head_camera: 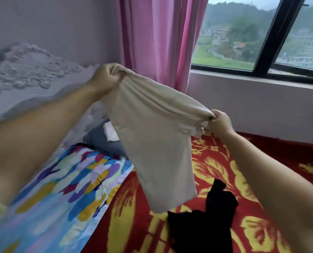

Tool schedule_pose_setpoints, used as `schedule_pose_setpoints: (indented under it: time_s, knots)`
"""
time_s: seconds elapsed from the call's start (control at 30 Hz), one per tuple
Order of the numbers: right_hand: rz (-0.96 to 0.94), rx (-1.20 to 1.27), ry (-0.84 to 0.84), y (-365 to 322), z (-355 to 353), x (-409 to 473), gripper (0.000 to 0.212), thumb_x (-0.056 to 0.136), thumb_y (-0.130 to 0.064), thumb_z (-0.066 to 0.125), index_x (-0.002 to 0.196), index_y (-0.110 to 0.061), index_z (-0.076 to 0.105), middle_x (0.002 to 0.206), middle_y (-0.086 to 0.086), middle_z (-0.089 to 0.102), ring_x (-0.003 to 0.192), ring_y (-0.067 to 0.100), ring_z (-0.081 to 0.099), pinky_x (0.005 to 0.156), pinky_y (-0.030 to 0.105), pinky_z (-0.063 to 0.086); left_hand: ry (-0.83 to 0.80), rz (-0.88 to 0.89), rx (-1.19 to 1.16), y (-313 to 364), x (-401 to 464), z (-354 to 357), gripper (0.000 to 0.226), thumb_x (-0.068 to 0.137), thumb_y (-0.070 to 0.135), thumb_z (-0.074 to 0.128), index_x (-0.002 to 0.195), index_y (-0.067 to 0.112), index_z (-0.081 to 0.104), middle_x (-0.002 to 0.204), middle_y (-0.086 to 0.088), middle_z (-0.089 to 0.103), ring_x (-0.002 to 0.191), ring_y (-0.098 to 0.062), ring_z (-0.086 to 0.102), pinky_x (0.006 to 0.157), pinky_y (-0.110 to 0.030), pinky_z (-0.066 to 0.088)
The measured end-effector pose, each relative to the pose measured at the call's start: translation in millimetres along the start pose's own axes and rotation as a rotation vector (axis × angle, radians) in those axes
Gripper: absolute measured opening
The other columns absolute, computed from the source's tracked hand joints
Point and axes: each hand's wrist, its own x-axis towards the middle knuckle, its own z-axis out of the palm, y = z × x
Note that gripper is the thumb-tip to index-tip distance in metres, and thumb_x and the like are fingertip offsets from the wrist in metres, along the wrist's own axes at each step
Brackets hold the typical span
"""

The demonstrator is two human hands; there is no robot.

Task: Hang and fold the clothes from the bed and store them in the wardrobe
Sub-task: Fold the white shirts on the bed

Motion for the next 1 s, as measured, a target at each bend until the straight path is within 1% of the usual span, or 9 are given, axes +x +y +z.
schedule_pose_setpoints:
  time_s: [0.1, 0.3, 0.37, 0.47, 0.53, 0.6, 0.73, 0.83, 1.0]
  knots:
    - [-0.015, 0.035, -0.076, 8.1, 1.0, 9.8, 0.023, 0.069, 0.008, 0.052, 0.055, -0.01, 0.048, 0.053, -0.003, 0.042, 0.054, 0.015, 0.036, 0.05, 0.028, 0.027, -0.218, 0.012, -0.164, -5.7, -21.2, -29.0, 0.012, 0.094, 0.016, 0.059, 0.099, 0.023, 0.068, 0.083, 0.021, 0.068, 0.077, 0.011, 0.06, 0.069, -0.004, 0.044]
    - [-0.21, -0.271, -0.33, 85.2, 48.4, -43.9, 0.011, 0.068, 0.017, 0.065, 0.073, 0.008, 0.07, 0.079, 0.022, 0.068, 0.077, 0.034, 0.065, 0.069, 0.044, 0.053, -0.875, -0.037, 0.145, -57.4, -138.8, 5.9, 0.01, 0.092, 0.018, 0.06, 0.093, 0.027, 0.065, 0.082, 0.016, 0.063, 0.075, 0.006, 0.055, 0.068, -0.009, 0.039]
    - [-0.257, -0.413, -0.428, 120.5, 71.4, -80.0, 0.02, 0.075, 0.009, 0.063, 0.083, -0.004, 0.076, 0.094, 0.017, 0.067, 0.09, 0.033, 0.062, 0.078, 0.046, 0.051, -1.035, -0.046, 0.277, -87.0, -201.9, 40.2, 0.009, 0.09, 0.022, 0.058, 0.097, 0.027, 0.059, 0.077, 0.013, 0.055, 0.073, -0.001, 0.051, 0.062, -0.011, 0.034]
    - [-0.094, -0.755, -0.69, 191.8, 112.4, -153.6, 0.038, 0.089, -0.014, 0.051, 0.119, -0.032, 0.065, 0.14, 0.004, 0.045, 0.133, 0.025, 0.037, 0.108, 0.042, 0.031, -1.331, -0.041, 0.468, -133.4, -319.9, 103.5, 0.028, 0.089, 0.026, 0.052, 0.117, 0.029, 0.053, 0.1, 0.006, 0.06, 0.097, -0.019, 0.056, 0.074, -0.028, 0.04]
    - [0.097, -0.837, -0.839, 240.7, 129.1, -211.8, 0.047, 0.092, -0.013, 0.046, 0.132, -0.036, 0.054, 0.154, 0.002, 0.026, 0.144, 0.021, 0.018, 0.114, 0.047, 0.017, -1.595, -0.081, 0.523, -158.1, -397.4, 146.2, 0.038, 0.091, 0.026, 0.053, 0.128, 0.027, 0.05, 0.124, -0.005, 0.056, 0.114, -0.029, 0.053, 0.088, -0.038, 0.043]
    - [0.227, -0.829, -0.967, 276.5, 134.5, -266.0, 0.048, 0.092, -0.01, 0.043, 0.132, -0.035, 0.054, 0.154, 0.002, 0.025, 0.144, 0.022, 0.02, 0.114, 0.047, 0.022, -1.768, -0.169, 0.507, -172.5, -459.1, 179.0, 0.043, 0.092, 0.023, 0.054, 0.135, 0.023, 0.048, 0.133, -0.01, 0.053, 0.121, -0.032, 0.05, 0.098, -0.043, 0.041]
    - [0.273, -0.687, -0.941, 319.2, 140.1, -312.4, 0.042, 0.091, -0.005, 0.041, 0.118, -0.027, 0.064, 0.143, -0.001, 0.042, 0.132, 0.018, 0.039, 0.103, 0.034, 0.04, -1.481, -0.36, 0.343, -197.9, -510.5, 237.7, 0.035, 0.096, 0.025, 0.044, 0.129, 0.021, 0.053, 0.129, -0.005, 0.057, 0.118, -0.026, 0.053, 0.094, -0.034, 0.043]
    - [0.34, -0.498, -0.759, 326.2, 157.4, -312.1, 0.035, 0.091, -0.003, 0.043, 0.109, -0.017, 0.069, 0.124, 0.001, 0.058, 0.117, 0.019, 0.054, 0.095, 0.031, 0.044, -1.246, -0.351, 0.379, -210.7, -518.3, 276.1, 0.041, 0.097, 0.026, 0.041, 0.138, 0.023, 0.043, 0.13, -0.005, 0.048, 0.122, -0.024, 0.046, 0.093, -0.035, 0.041]
    - [0.434, -0.292, -0.41, 316.0, 205.6, -266.1, 0.036, 0.096, -0.019, 0.047, 0.131, -0.012, 0.053, 0.131, 0.008, 0.054, 0.12, 0.022, 0.051, 0.095, 0.031, 0.041, -1.031, -0.218, 0.383, -215.6, -506.9, 336.4, 0.05, 0.095, 0.034, 0.044, 0.142, 0.022, 0.034, 0.131, -0.002, 0.044, 0.122, -0.023, 0.043, 0.094, -0.036, 0.041]
